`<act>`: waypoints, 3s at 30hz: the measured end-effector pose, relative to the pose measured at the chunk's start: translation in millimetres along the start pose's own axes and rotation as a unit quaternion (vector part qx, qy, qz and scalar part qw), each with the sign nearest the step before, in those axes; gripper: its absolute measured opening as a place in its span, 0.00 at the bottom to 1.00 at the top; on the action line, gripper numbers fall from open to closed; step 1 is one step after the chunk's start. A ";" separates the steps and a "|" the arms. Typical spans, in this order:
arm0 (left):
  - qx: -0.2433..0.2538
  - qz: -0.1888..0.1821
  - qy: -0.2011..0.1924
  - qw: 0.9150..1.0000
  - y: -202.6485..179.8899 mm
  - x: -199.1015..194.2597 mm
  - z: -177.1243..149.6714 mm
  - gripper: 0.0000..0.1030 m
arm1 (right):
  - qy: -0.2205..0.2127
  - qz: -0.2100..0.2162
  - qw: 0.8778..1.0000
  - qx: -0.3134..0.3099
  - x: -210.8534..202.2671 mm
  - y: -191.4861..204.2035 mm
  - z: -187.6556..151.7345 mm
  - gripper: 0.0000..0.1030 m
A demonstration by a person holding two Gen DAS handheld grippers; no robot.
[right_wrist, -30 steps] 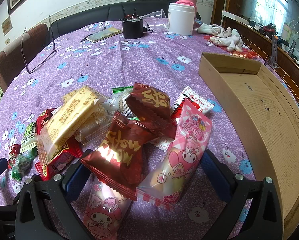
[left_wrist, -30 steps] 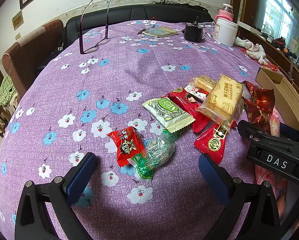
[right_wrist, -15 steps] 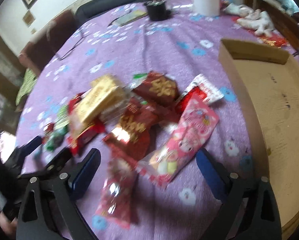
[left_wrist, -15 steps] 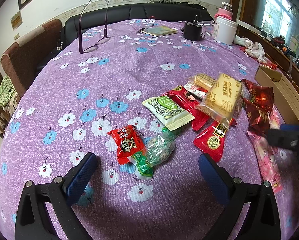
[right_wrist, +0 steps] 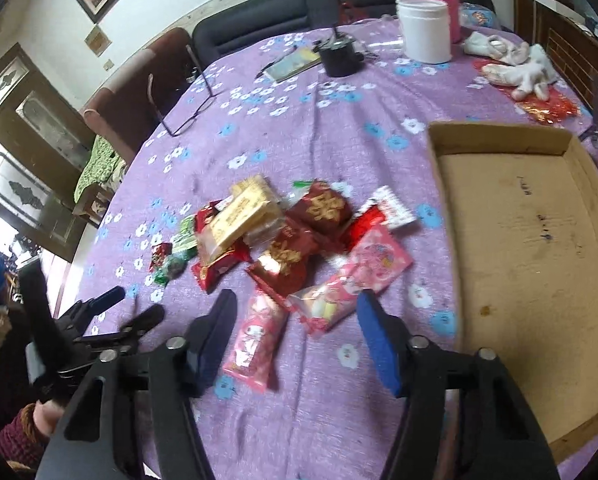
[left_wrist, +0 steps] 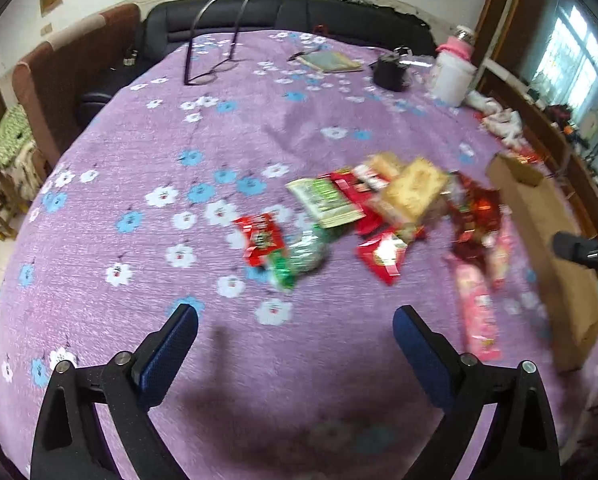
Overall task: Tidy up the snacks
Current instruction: 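Grasp the pink Melody-printed snack bar with the left tool, then grasp the pink candy packet with the right tool while the left tool holds its snack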
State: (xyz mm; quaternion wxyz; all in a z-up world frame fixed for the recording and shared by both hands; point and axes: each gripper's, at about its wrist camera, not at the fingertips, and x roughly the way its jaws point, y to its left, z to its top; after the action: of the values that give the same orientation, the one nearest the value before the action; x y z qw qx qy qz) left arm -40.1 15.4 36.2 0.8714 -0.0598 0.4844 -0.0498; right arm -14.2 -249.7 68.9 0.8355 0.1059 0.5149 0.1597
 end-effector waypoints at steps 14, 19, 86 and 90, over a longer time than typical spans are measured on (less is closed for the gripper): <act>-0.005 -0.106 0.076 0.991 -91.5 14.9 13.2 0.70 | -0.020 0.000 1.000 0.024 -38.8 -40.5 -12.0 0.46; 0.029 -0.081 0.103 0.991 -120.8 39.2 13.3 0.46 | -0.029 -0.002 0.999 0.038 -51.9 -62.1 -16.3 0.46; 0.056 -0.053 0.042 0.996 -48.6 -1.3 -22.2 0.23 | 0.077 -0.013 0.997 0.007 30.4 32.0 -31.0 0.17; 0.063 -0.051 0.037 0.996 -55.7 -7.8 -23.0 0.23 | 0.076 -0.001 0.997 0.016 25.5 29.9 -34.2 0.17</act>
State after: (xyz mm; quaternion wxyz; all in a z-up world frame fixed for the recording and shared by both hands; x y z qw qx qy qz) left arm -65.3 -39.8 39.2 0.8512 -0.0280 0.5084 -0.1268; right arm -38.9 -212.0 42.7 0.7927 0.1062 0.5792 0.1579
